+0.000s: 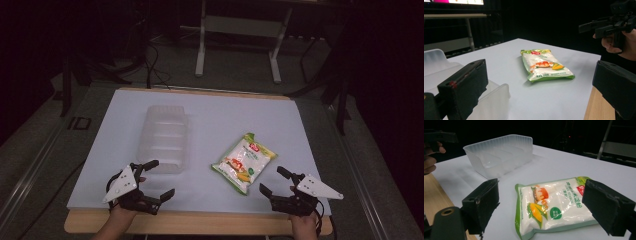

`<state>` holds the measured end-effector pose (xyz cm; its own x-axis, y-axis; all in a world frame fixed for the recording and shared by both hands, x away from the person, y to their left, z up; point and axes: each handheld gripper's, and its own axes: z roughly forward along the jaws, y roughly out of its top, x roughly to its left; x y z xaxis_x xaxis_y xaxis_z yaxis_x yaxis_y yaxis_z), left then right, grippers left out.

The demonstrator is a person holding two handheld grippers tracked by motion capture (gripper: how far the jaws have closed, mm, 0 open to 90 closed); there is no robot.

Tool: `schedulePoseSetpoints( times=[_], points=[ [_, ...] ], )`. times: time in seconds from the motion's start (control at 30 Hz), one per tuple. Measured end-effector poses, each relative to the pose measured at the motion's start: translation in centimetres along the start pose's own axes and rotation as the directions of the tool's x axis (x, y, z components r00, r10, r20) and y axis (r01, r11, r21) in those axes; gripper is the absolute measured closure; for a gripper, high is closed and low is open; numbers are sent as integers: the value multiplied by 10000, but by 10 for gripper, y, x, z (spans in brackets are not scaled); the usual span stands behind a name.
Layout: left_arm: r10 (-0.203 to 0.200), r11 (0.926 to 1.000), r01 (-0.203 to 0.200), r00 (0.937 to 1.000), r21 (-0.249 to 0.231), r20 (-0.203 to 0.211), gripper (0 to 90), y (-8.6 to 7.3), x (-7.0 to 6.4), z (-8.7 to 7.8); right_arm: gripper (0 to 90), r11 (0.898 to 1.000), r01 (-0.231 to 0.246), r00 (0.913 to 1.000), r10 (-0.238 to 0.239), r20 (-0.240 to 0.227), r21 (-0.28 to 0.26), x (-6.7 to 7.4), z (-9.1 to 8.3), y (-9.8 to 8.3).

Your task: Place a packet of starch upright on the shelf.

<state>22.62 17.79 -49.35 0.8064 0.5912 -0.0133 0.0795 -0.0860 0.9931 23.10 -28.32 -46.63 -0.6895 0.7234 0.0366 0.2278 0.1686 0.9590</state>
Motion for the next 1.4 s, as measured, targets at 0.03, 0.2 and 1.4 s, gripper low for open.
schedulePoseSetpoints(
  times=[0.03, 0.2, 1.4],
  points=[
    [50, 10000, -50, 10000, 18, -71, 3, 0, 0, 0, 138, 10000, 7, 10000, -7, -20, 19, 0, 0, 0],
    [235, 9997, -234, 9996, 86, -174, 3, 1, -4, 1, 131, 9996, 133, 9997, -128, -226, 242, 1, 4, -2],
    [111, 9996, -111, 9999, 242, 1, 2, -5, -13, 12, 130, 9981, 615, 9965, -614, -576, 8, 15, 7, 35]
  ],
)
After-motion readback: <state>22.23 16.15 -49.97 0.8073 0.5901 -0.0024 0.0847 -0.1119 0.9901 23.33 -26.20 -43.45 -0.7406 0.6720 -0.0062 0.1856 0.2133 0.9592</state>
